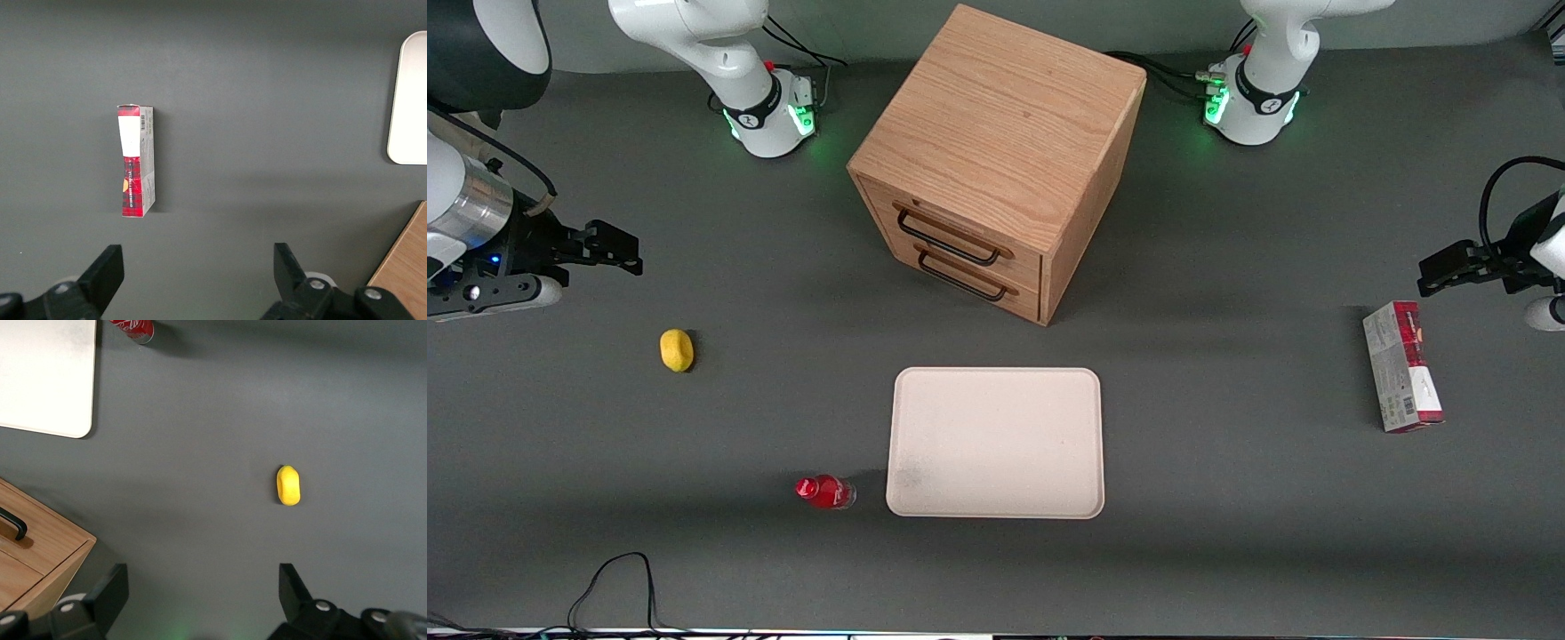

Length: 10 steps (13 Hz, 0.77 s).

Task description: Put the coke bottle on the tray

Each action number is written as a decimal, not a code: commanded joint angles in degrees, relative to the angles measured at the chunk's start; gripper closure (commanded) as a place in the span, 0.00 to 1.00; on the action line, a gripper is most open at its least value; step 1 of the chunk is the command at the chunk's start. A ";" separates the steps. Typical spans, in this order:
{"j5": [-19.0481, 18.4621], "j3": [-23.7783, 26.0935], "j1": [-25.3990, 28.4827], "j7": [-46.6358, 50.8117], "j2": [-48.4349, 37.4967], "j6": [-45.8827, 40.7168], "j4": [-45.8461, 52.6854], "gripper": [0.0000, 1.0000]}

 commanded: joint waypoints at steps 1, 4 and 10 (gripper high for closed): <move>0.68 -0.53 0.83 4.41 1.05 -0.51 1.98 0.00; 1.56 -0.62 0.74 4.18 1.83 -0.51 2.33 0.00; 2.09 -0.71 0.65 4.44 3.94 -4.81 7.42 0.00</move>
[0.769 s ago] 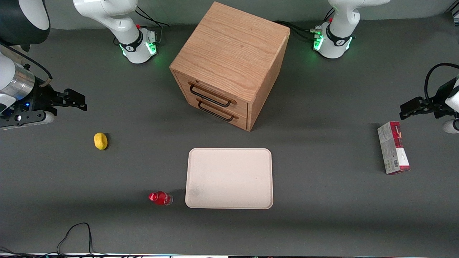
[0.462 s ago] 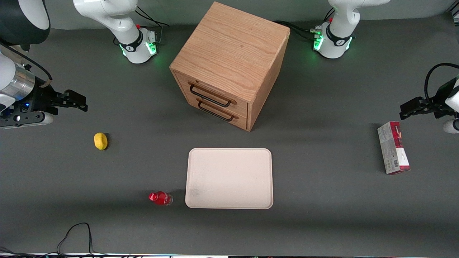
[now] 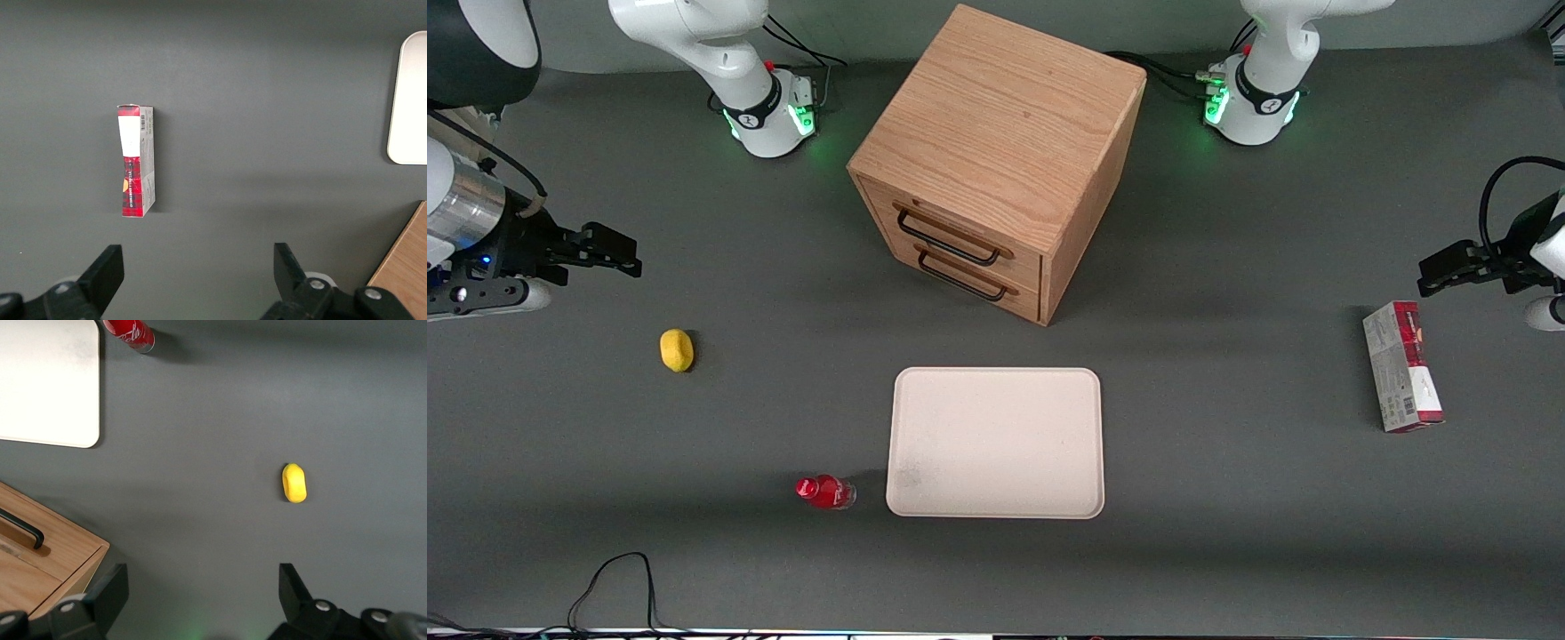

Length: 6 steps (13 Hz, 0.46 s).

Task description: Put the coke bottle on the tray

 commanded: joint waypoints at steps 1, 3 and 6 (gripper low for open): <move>1.07 -0.62 0.58 1.24 2.38 -2.22 3.53 0.00; 1.16 -0.53 0.66 1.24 2.99 -2.40 4.49 0.00; 3.61 -0.61 0.66 1.51 5.70 -4.15 9.04 0.00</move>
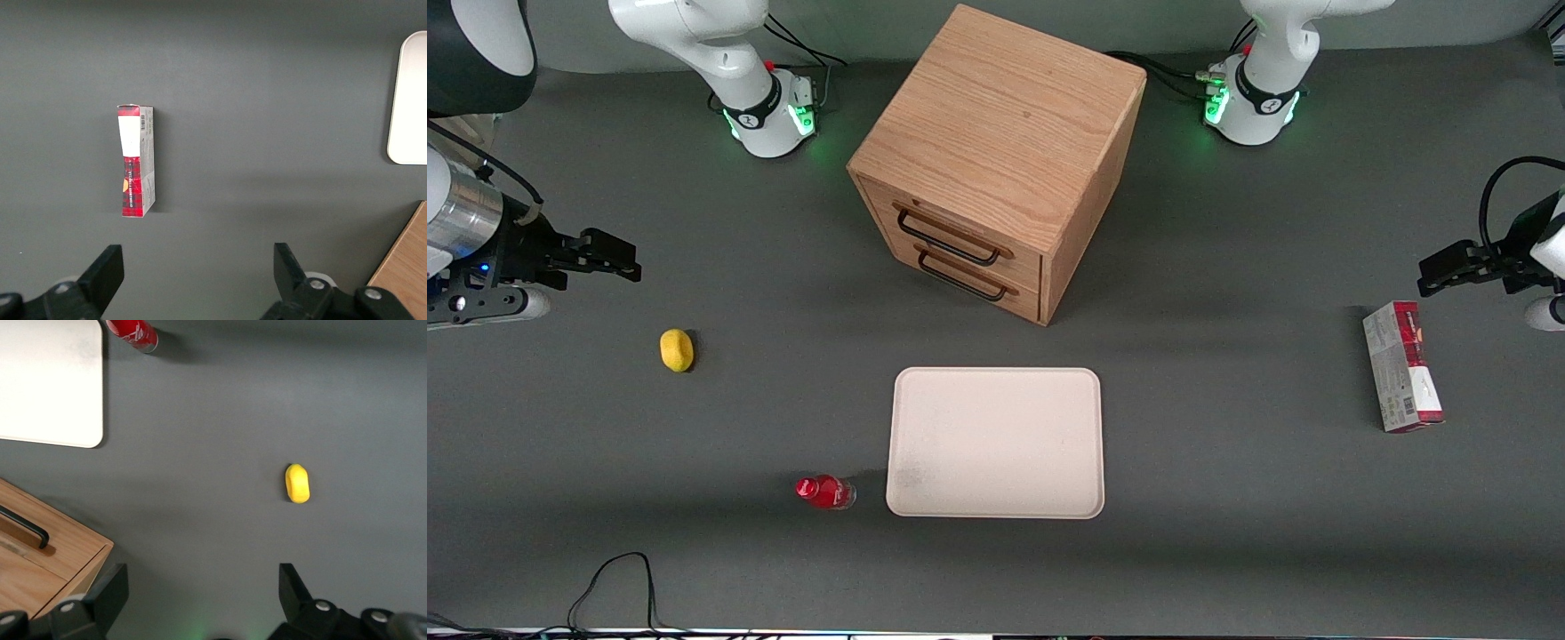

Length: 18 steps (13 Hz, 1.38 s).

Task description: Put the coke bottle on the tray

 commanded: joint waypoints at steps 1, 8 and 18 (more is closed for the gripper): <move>2.72 -0.53 0.61 1.56 6.07 -4.35 9.68 0.00; 0.01 8.17 4.29 17.46 24.03 -9.47 32.65 0.00; -0.52 8.17 4.56 22.03 34.03 5.79 35.73 0.00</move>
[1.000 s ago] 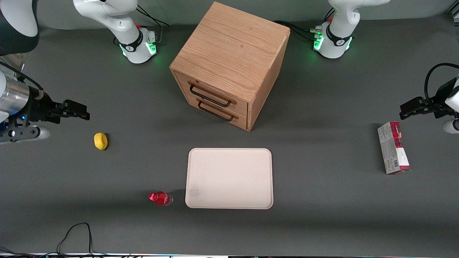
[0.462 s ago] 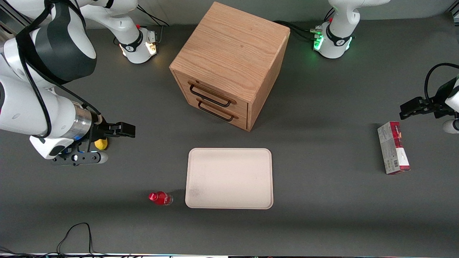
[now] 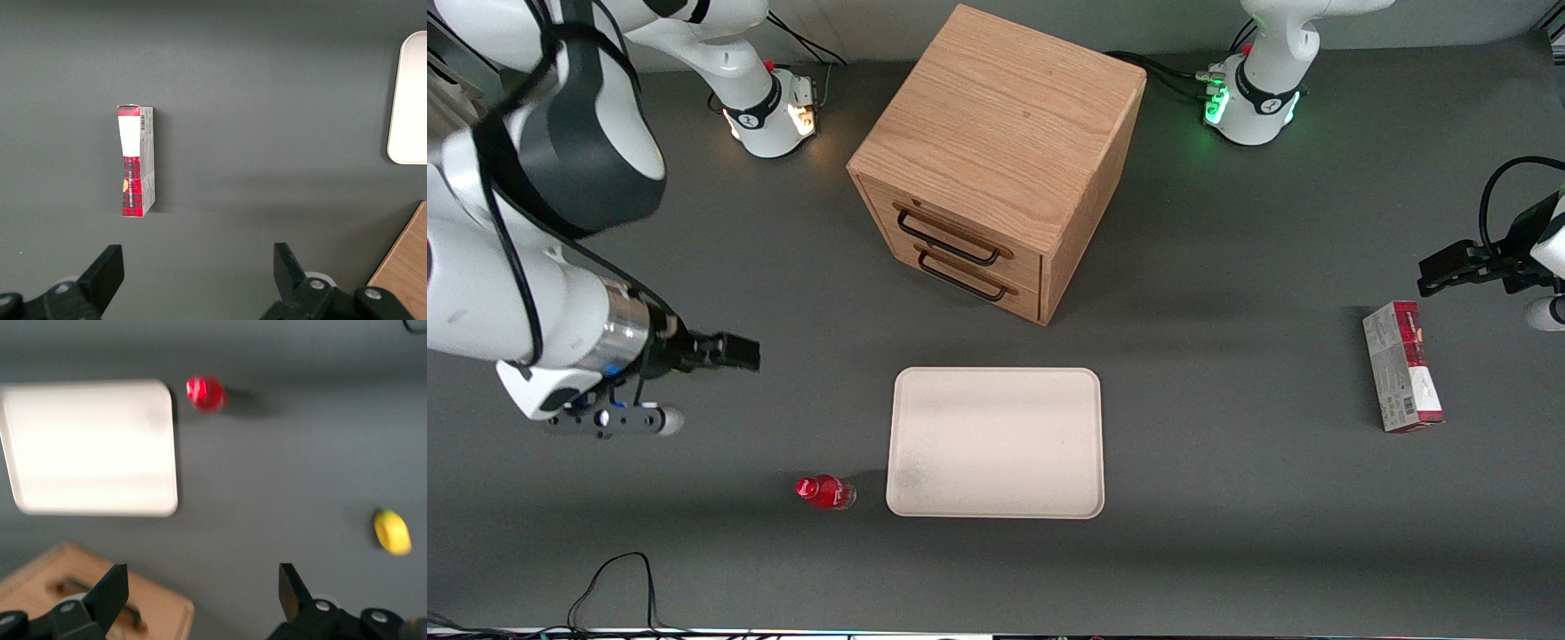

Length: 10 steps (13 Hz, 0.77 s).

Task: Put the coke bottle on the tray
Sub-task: 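Move the open right gripper toward the red Coca-Cola bottle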

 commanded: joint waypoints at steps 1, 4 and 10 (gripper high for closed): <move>-3.34 0.33 1.66 2.81 7.91 5.69 5.70 0.00; -7.49 0.24 2.81 2.81 12.49 11.84 5.88 0.00; -9.69 -0.02 2.90 2.99 18.47 22.05 5.88 0.00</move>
